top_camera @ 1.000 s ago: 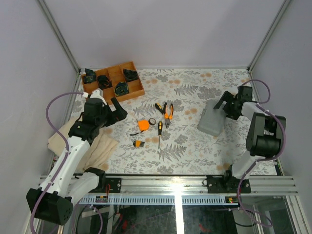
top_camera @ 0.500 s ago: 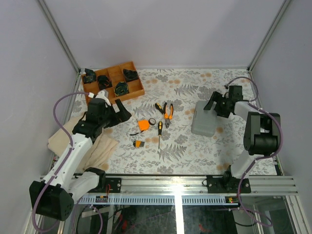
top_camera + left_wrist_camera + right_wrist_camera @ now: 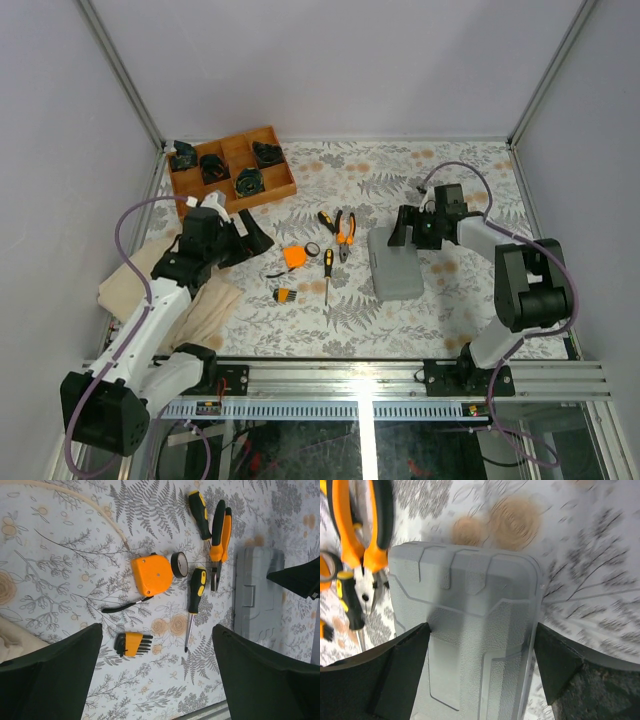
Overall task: Sort the tools into containers
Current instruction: Move the storage box to the center of the board.
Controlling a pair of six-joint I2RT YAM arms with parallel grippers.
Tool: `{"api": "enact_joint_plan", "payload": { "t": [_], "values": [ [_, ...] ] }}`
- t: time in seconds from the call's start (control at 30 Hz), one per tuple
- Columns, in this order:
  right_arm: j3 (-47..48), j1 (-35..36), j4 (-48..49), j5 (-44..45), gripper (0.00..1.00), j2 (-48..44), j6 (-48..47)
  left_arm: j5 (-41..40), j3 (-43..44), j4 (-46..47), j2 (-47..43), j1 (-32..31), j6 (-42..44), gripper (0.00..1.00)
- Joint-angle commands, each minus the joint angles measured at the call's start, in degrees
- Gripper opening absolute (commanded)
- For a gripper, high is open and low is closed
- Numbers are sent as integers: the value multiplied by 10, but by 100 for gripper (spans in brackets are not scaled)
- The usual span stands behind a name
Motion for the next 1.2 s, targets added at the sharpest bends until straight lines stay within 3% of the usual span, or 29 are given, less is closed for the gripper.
{"api": "enact_joint_plan", "payload": {
  "t": [0.0,0.27,0.5,0.73,1.17],
  "values": [
    [-52,38,-40,7,87,-49,-11,8,-21,44,-11,-33,-43,88],
    [-151,109,-17,62,86,-140,74,-78,-45,97,21,-215,-138,81],
    [-217,132,15,70,87,-236,113,-119,-42,140,89,-316,-179,75],
    [-253,132,10,132,90,-337,156,-159,-10,151,175,-393,-190,70],
    [-345,132,42,64,88,-411,200,-169,45,198,308,-443,-205,57]
  ]
}}
